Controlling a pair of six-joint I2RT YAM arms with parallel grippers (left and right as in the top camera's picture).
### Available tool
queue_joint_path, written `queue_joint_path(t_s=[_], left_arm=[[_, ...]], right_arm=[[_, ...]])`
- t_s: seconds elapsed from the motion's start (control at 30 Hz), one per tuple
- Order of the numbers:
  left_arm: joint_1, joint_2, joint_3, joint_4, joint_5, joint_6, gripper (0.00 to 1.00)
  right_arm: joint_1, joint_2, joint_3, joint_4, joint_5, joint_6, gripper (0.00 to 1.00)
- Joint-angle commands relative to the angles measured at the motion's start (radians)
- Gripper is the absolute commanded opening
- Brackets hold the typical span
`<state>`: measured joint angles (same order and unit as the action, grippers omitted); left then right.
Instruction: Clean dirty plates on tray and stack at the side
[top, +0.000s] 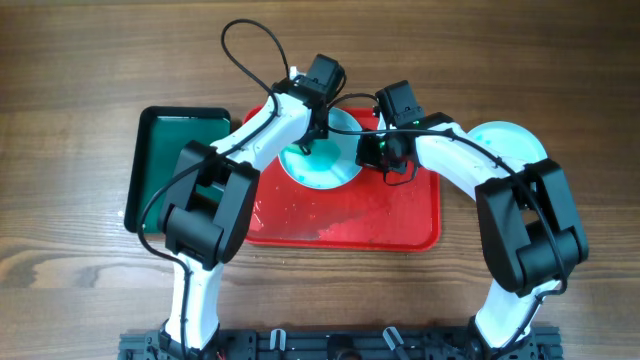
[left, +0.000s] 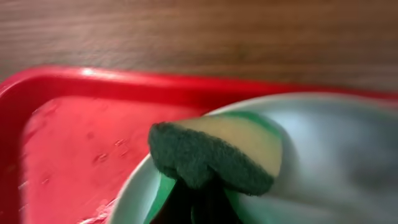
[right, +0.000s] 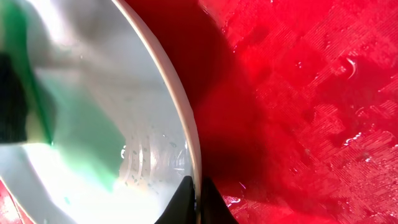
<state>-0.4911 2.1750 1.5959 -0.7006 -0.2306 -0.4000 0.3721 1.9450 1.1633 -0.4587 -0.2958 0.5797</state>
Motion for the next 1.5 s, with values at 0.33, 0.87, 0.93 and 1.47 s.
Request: queue_joint_path(t_s=[0.33,0.87,0.93,1.47], left_arm=[[0.018,0.034,-0.008,-0.171,0.683,0.458,0.04],[0.025,0.034,-0.008,-0.092,-0.189,0.15,0.04],[0.022,0.034,-0.008,-0.043,-0.184,0.117,0.04],[0.105,0.014,0.002,-0.078,0.72,0.288,0.04]], right_arm=[[-0.003,0.013,-0.014,-0.006,0.002,-0.027,0.04],[-0.003,0.013,-0.014,-0.006,-0.002,-0.029,0.04],[-0.003,0.013,-0.014,-0.006,-0.002,-0.029,0.04],[-0.003,0.013,-0.014,-0.006,-0.002,-0.03,0.04]])
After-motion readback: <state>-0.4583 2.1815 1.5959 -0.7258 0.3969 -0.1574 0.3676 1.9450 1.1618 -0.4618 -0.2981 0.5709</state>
